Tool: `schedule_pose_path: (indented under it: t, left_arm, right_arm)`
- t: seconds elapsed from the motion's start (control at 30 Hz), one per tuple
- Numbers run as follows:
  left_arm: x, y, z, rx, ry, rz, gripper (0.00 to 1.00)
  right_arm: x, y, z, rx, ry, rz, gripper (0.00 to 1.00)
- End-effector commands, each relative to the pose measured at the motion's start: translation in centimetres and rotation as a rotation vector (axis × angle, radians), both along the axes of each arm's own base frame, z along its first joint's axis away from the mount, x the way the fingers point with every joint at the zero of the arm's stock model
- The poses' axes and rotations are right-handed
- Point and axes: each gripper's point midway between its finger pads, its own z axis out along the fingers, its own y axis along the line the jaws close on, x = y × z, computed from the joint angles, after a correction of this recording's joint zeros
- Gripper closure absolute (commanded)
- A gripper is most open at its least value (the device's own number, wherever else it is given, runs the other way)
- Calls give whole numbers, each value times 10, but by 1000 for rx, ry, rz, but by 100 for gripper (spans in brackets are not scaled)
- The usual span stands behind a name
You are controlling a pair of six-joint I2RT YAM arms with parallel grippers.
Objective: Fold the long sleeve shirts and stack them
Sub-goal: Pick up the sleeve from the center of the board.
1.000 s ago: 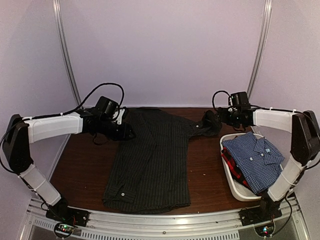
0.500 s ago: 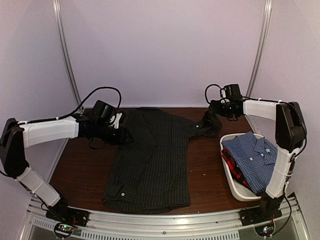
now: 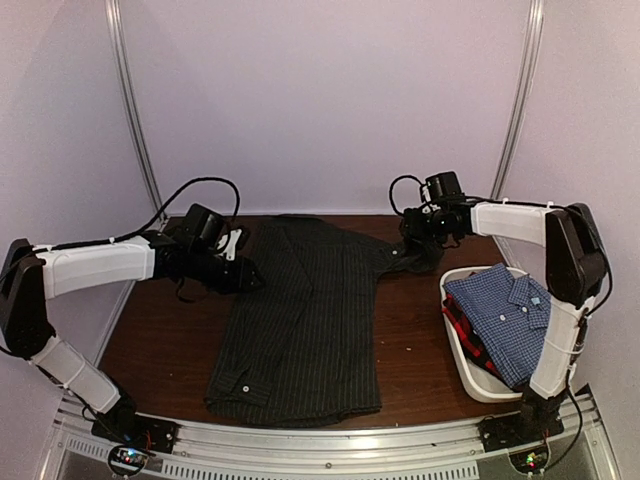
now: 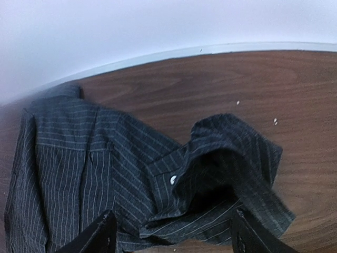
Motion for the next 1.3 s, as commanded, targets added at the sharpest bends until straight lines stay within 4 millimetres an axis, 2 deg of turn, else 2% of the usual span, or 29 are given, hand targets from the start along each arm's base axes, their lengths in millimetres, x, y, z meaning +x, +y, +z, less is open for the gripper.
schedule_pose_path:
  t: [0.0, 0.13, 0.3, 0.57, 0.7, 0.83, 0.9, 1.0, 1.13, 1.27]
  left_arm:
    - [4, -10, 13, -50, -38, -19, 56]
    - [3, -10, 14, -54, -38, -18, 56]
    - [2, -10, 14, -55, -36, -18, 57]
    - [0, -8, 20, -66, -42, -13, 57]
    - [-2, -10, 25, -88, -39, -12, 57]
    - [-2, -16, 32, -137, -41, -19, 57]
    - [-2, -20, 34, -161, -37, -22, 57]
    - [-2, -26, 39, -204, -35, -32, 58]
    - [-2, -33, 45, -251, -39, -47, 58]
    - [-1, -41, 49, -303, -36, -68, 57]
  right_arm:
    - [-4, 13, -4, 63, 18, -18, 27]
    - [3, 15, -27, 71, 59, -42, 29]
    - [16, 15, -47, 62, 85, -79, 32]
    - [36, 8, -58, 56, 81, -140, 41]
    - [40, 4, -63, 61, 87, -147, 54]
    - [39, 7, -65, 72, 95, -127, 81]
    - [37, 11, -60, 90, 91, -108, 91]
    - [34, 19, -48, 130, 75, -71, 100]
    - [28, 34, -13, 210, 25, -19, 100]
    - [14, 61, 24, 313, -23, 62, 100]
